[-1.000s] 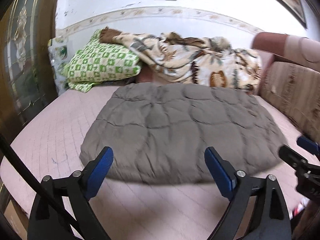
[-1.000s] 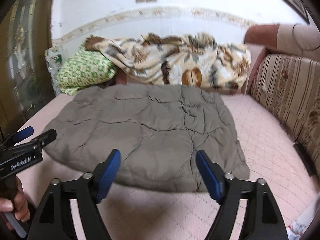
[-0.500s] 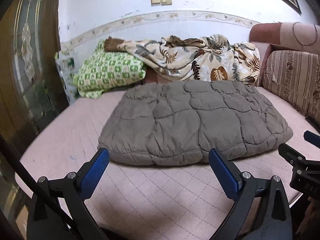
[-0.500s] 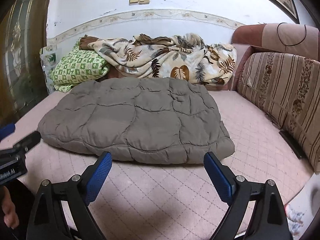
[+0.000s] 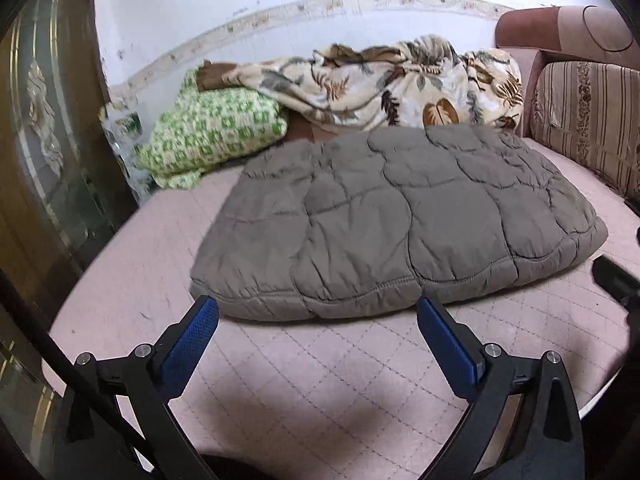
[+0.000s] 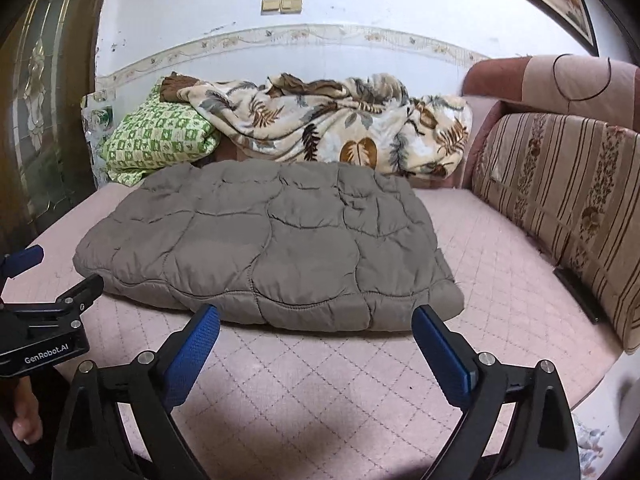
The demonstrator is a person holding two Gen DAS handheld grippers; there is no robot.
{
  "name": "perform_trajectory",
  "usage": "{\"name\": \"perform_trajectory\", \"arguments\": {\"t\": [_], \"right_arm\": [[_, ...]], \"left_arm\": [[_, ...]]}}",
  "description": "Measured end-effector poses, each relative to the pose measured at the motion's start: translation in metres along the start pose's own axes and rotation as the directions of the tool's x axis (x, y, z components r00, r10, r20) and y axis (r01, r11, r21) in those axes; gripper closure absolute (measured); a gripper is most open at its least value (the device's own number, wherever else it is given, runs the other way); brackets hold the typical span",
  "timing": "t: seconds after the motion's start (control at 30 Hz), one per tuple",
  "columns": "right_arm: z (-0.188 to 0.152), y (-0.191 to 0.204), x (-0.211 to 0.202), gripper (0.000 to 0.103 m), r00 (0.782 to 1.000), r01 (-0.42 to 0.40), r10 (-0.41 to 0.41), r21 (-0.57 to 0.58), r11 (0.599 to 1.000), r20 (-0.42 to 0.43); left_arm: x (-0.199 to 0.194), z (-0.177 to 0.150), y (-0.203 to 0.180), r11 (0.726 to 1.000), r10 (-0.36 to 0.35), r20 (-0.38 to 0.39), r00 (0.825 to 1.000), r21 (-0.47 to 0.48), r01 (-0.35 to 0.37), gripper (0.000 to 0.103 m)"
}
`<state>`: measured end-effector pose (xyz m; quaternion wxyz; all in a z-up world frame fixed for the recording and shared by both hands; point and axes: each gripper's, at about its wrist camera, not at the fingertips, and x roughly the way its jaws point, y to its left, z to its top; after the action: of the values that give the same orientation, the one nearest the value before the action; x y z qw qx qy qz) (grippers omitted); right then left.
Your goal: Fold large clothes
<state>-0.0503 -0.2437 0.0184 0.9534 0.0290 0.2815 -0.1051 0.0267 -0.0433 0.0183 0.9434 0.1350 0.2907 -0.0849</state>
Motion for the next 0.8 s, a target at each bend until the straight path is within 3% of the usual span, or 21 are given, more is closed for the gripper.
{"name": "perform_trajectory", "arguments": {"t": [0.27, 0.8], "right_arm": [[-0.011, 0.012, 0.019, 0.005, 0.998, -0.037, 0.037, -0.005, 0.999, -0.054], [-0.014, 0.014, 0.025, 0.005, 0.997, -0.037, 0.036, -0.018, 0.999, -0.064]], "left_arm": [[0.016, -0.002, 0.003, 1.0, -0.002, -0.053, 0.999, -0.021, 0.001, 0.004], [0.016, -0.001, -0.001, 1.0, 0.021, -0.041, 0.999, -0.008, -0.021, 0.004]]}}
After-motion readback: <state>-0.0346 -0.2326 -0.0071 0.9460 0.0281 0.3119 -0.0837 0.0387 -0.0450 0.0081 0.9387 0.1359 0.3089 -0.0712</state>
